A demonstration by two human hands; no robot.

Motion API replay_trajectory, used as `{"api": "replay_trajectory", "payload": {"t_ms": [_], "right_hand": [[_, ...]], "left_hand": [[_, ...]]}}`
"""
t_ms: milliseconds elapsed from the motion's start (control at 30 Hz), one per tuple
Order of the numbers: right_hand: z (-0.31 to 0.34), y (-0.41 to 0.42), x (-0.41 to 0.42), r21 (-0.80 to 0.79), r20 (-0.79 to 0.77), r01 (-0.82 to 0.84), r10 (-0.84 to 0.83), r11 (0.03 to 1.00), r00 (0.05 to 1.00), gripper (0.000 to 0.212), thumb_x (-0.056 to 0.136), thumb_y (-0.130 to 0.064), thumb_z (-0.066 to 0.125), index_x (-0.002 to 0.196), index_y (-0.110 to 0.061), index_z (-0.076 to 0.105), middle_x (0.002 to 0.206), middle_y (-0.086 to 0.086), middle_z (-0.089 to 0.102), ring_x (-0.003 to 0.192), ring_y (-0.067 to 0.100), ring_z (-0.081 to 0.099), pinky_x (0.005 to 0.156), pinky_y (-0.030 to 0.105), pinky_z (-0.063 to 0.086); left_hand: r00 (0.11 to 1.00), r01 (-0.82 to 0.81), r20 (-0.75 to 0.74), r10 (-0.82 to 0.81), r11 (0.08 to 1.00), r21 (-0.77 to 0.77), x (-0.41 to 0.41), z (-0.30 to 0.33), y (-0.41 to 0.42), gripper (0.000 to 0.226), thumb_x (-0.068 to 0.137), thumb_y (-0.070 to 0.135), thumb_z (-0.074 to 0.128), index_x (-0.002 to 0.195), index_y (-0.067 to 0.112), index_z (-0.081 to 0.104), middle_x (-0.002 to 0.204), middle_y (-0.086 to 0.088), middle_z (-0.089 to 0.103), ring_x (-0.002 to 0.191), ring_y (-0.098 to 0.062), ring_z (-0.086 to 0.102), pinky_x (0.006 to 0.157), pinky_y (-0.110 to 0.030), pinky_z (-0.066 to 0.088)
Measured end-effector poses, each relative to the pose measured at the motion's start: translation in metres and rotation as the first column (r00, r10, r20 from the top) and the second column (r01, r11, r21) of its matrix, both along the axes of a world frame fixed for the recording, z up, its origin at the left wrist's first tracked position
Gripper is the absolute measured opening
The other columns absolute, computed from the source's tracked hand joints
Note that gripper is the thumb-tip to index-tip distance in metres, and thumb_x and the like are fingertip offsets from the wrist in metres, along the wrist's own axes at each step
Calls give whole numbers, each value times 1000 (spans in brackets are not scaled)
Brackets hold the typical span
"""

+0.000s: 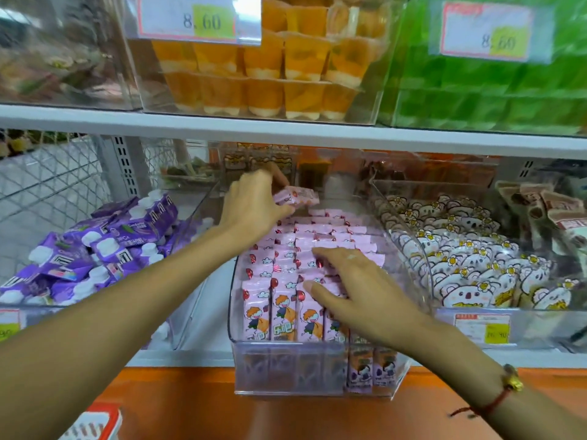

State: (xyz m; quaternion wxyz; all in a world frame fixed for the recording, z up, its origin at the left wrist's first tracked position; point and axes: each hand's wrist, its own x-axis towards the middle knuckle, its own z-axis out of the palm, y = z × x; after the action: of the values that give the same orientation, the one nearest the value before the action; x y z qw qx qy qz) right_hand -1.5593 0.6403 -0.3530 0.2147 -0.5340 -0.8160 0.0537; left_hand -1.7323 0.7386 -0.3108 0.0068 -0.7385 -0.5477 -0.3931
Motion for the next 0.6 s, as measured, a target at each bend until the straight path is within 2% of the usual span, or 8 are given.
{"api": "replay_trajectory", "payload": {"t_ms": [133, 300, 367, 433, 467, 500, 533, 600], "right_hand": [[0, 0, 1, -14, -7, 2, -2, 1000, 1000, 60, 94, -55, 43, 145, -26, 32, 138, -5, 47, 126, 10, 39, 100, 27, 36], [-2, 1, 1, -17, -8, 7, -7, 1000, 1000, 59, 93, -56, 43, 145, -29, 31, 136, -9, 47, 125, 8, 38, 97, 26, 36], [-2, 2, 1, -19, -11, 3, -4, 1000, 1000, 60, 93, -56, 43, 145, -30, 29, 137, -10, 46, 125, 7, 38, 97, 25, 35], [-3, 2, 1, -25, -7, 3, -3, 1000, 1000, 60, 93, -57, 43, 145, -32, 29, 138, -11, 44, 125, 6, 37, 98, 25, 36], [-3, 2, 1, -24, -5, 2, -2, 1000, 1000, 60, 92, -58, 43, 145, -32, 29, 138, -13, 43, 125, 5, 37, 98, 24, 36], [-3, 2, 2, -20, -3, 2, -2, 1000, 1000, 59, 92, -58, 43, 144, -33, 29, 138, -14, 43, 124, 4, 37, 98, 23, 36], [-3, 2, 2, -16, -4, 5, -5, 1000, 1000, 59, 92, -59, 43, 144, -34, 30, 138, -16, 42, 124, 2, 37, 97, 22, 36], [-1, 1, 0, -3, -7, 14, -14, 1000, 1000, 57, 91, -59, 43, 142, -35, 32, 138, -17, 41, 124, 0, 35, 96, 21, 35]], "left_hand": [[988, 10, -155, -20, 998, -62, 1, 0, 19, 34, 77, 28, 78, 104, 19, 60, 100, -2, 67, 87, -23, 63, 72, -32, 51], [963, 138, -198, -183, 965, -221, 1, 16, 34, 35, 77, 17, 77, 109, 13, 64, 107, -2, 65, 93, -22, 61, 73, -27, 47], [955, 175, -181, -233, 941, -288, 6, 16, 41, 12, 84, 7, 68, 91, 14, 63, 93, -2, 58, 85, -19, 54, 70, -19, 41], [961, 191, -133, -244, 926, -325, 15, 10, 48, 21, 90, 3, 58, 76, 17, 51, 85, -3, 52, 79, -19, 51, 64, -14, 40], [967, 154, -149, -208, 938, -312, 18, 6, 52, 11, 91, 8, 59, 86, 17, 56, 93, -2, 57, 86, -21, 55, 72, -18, 46], [975, 114, -154, -161, 955, -273, 22, 3, 54, 14, 91, 15, 62, 104, 18, 58, 107, -1, 59, 98, -23, 58, 83, -27, 50], [976, 62, -186, -111, 966, -252, 25, 0, 57, 29, 90, 20, 65, 117, 20, 55, 119, -2, 58, 106, -25, 57, 91, -36, 50], [973, 8, -224, -59, 975, -222, 30, -4, 62, 35, 88, 24, 67, 120, 22, 54, 126, -3, 55, 111, -25, 55, 95, -40, 48]]}}
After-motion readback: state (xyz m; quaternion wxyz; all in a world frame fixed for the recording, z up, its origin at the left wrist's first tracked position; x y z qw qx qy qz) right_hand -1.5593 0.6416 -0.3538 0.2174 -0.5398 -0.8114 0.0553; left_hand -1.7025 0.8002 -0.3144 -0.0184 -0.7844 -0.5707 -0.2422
